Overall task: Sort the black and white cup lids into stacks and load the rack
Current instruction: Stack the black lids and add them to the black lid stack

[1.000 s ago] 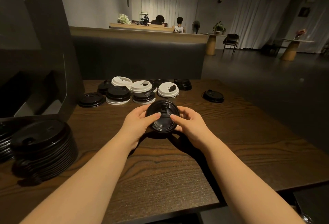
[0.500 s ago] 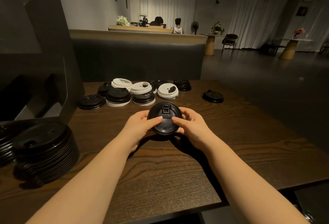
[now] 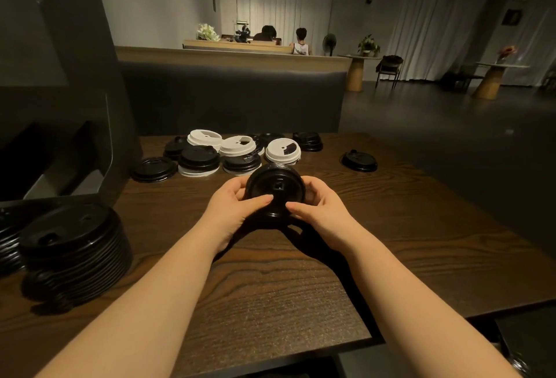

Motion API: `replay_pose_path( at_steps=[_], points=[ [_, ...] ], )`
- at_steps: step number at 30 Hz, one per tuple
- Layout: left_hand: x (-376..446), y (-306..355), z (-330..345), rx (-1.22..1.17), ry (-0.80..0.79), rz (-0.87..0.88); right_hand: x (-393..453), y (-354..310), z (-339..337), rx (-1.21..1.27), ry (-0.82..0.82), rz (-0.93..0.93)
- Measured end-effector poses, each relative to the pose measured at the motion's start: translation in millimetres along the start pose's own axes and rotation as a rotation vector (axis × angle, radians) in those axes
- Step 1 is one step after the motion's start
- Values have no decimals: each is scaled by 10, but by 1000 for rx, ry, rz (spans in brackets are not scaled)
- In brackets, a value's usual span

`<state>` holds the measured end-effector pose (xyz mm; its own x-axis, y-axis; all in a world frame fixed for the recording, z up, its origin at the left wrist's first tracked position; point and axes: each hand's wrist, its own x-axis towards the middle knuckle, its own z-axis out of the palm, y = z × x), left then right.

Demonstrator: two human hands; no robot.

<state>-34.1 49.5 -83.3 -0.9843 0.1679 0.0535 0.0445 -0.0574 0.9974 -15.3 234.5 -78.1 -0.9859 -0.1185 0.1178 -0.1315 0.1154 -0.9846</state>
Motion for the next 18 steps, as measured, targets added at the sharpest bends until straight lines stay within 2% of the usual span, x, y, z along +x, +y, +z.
replay_pose_path(
  at_steps=[4, 9, 12, 16, 18],
  points=[
    [11, -16, 3, 13, -66, -46, 1, -2, -18, 7, 27, -27],
    [52, -84, -23, 142, 21, -23, -11, -22, -45, 51, 3, -40],
    [61, -89, -47, 154, 56, -16, -7, -14, -34, 175, -9, -29],
    [59, -69, -34, 173, 9, -24, 6, -19, -16, 34, 62, -69],
    [45, -48, -2, 115, -18, -25, 14, -14, -13, 63, 76, -62]
  ],
)
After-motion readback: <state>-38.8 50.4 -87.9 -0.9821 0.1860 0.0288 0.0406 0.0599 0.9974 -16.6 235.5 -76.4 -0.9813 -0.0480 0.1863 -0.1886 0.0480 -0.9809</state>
